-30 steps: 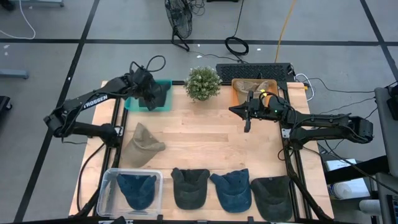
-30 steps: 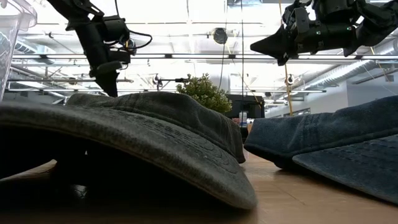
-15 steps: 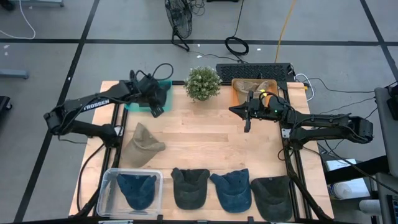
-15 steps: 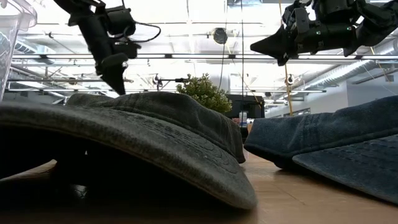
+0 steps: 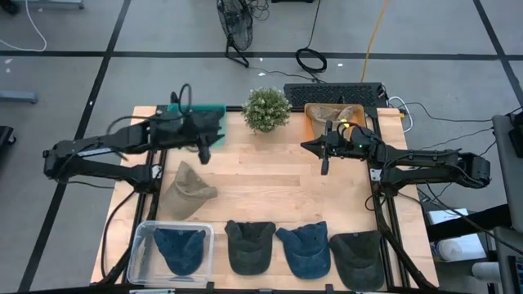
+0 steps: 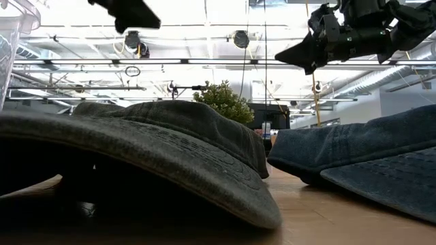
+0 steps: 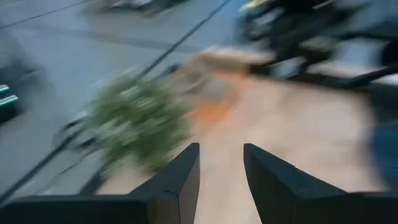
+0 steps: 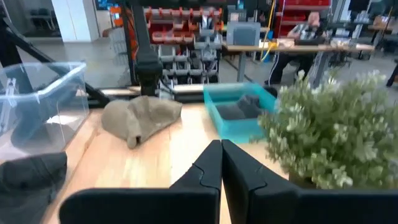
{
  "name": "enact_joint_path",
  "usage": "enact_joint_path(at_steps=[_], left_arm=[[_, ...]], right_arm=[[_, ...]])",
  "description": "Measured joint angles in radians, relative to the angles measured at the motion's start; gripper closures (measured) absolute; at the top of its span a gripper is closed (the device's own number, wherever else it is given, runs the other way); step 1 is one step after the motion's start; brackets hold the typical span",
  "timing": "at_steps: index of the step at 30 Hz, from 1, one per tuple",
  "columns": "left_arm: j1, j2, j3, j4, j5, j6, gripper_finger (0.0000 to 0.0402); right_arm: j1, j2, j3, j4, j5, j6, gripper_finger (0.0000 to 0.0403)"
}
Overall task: Pick & Place hat
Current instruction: Put the blue cap into the transparent bin
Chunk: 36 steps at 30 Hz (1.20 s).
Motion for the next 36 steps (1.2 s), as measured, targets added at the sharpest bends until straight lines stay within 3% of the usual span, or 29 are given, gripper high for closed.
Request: enact_joint_path(at_steps=[4, 6, 9, 12, 17, 19, 24, 29, 36], left_arm=[[-0.057, 0.017, -0.024, 0.130, 0.147, -0.018, 0.0266], [-0.080, 0.039, -0.056, 0.233, 0.165, 0.000, 0.0266], [-0.125, 0.051, -0.113, 0.369, 0.057, 0.000, 0.0266], [-0.167, 0.048, -0.181, 0.494, -0.027, 0.047, 0.0266], [-0.191, 0.033, -0.240, 0.553, -0.143, 0.068, 0.0266], [-0.186, 0.033, -0.249, 0.553, -0.130, 0.051, 0.0266], [-0.187, 0.053, -0.253, 0.553, 0.016, 0.033, 0.0266], [-0.192, 0.051, -0.254, 0.591, -0.008, 0.037, 0.0266], [-0.196, 0.052, -0.254, 0.599, -0.028, 0.006, 0.0266]], right_arm=[[0.010, 0.000, 0.000, 0.076, -0.022, 0.020, 0.0403], [0.023, 0.000, 0.000, 0.111, -0.076, 0.057, 0.0403], [0.052, 0.000, 0.000, 0.145, -0.166, 0.080, 0.0403], [0.078, 0.000, 0.000, 0.153, -0.187, 0.073, 0.0403], [0.086, 0.000, 0.000, 0.153, -0.182, 0.032, 0.0403], [0.086, 0.000, 0.000, 0.153, -0.178, 0.021, 0.0403], [0.106, 0.014, 0.000, 0.166, -0.074, -0.018, 0.0402], [0.142, 0.074, 0.000, 0.261, 0.023, 0.043, 0.0397], [0.191, 0.111, 0.000, 0.326, 0.026, 0.065, 0.0397]])
